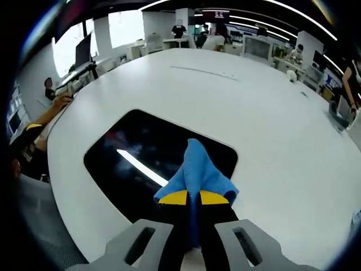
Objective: Wipe the mirror surface with the cleaning cloth until all visible marks leave the cleaned area.
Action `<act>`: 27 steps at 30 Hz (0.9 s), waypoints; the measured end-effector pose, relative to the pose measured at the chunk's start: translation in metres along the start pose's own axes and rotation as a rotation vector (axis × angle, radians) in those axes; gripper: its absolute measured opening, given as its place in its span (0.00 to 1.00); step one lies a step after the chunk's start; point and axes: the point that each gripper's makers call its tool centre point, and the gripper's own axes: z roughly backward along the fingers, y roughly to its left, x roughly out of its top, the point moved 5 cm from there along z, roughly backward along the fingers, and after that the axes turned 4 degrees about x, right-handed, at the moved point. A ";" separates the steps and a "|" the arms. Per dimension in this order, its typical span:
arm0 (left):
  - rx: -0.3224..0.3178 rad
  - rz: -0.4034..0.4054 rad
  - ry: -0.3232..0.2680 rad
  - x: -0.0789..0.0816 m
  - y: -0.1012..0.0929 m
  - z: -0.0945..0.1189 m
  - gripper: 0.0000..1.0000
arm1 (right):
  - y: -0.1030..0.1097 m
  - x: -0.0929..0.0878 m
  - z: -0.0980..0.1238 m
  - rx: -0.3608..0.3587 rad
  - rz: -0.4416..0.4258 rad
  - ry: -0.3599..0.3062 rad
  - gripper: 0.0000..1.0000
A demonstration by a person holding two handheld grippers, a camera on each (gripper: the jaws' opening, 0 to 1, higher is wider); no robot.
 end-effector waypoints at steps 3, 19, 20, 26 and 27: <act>0.000 0.000 0.001 0.000 0.000 0.000 0.88 | -0.003 -0.004 0.004 -0.002 -0.022 -0.001 0.00; -0.015 0.002 0.000 0.000 -0.002 0.000 0.86 | 0.004 -0.010 0.009 -0.014 -0.022 0.003 0.00; -0.019 0.004 -0.013 0.002 -0.002 0.001 0.86 | 0.006 -0.011 0.010 -0.016 -0.018 0.006 0.00; -0.017 0.001 -0.013 0.002 -0.003 0.001 0.86 | 0.013 -0.018 0.016 -0.013 -0.015 0.008 0.00; -0.014 0.000 -0.012 0.002 -0.002 0.001 0.86 | 0.014 -0.018 0.017 -0.012 -0.019 0.011 0.00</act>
